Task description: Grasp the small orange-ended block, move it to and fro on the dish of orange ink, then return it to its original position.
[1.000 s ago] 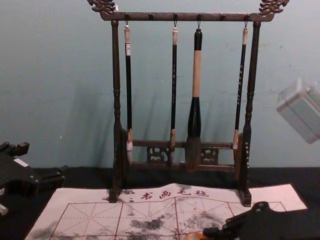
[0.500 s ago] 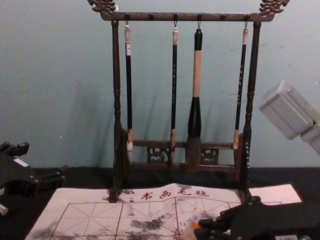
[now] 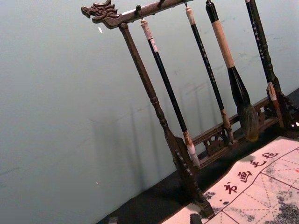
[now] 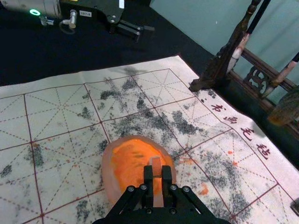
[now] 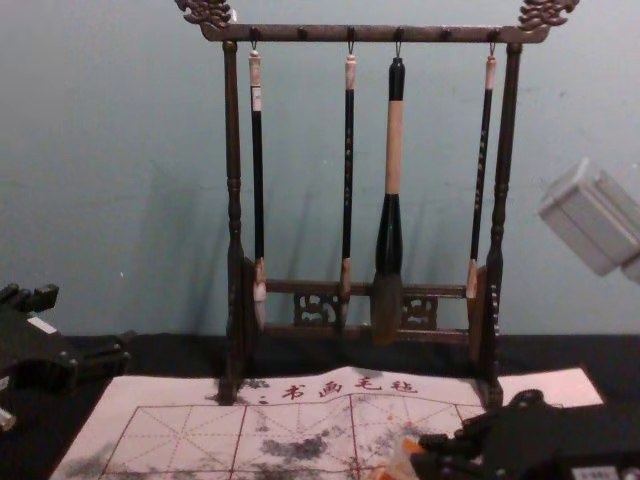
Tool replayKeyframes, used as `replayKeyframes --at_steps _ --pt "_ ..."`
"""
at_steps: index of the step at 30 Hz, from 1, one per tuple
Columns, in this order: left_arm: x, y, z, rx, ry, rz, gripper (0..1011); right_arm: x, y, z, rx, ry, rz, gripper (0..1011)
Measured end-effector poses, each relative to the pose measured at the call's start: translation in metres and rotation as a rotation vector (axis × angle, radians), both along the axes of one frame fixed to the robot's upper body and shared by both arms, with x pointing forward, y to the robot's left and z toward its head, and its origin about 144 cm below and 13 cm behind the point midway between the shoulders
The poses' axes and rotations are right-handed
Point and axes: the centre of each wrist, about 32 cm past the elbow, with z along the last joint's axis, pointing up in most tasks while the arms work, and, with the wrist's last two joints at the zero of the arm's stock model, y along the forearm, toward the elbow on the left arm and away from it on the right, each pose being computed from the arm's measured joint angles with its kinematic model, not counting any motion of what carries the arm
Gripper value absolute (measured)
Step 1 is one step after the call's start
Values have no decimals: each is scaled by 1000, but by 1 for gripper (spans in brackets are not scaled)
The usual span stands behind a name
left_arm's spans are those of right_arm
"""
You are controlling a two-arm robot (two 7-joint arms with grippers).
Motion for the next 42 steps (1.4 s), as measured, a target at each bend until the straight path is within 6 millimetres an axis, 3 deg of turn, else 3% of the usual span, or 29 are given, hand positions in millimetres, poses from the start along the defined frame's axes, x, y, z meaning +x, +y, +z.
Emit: replayKeyframes --at_steps 18,42 --pt "0 0 0 0 0 0 1001 -13 -5 4 -5 4 28 80" --pt "0 0 0 0 0 0 1001 -11 -2 7 22 -14 27 80"
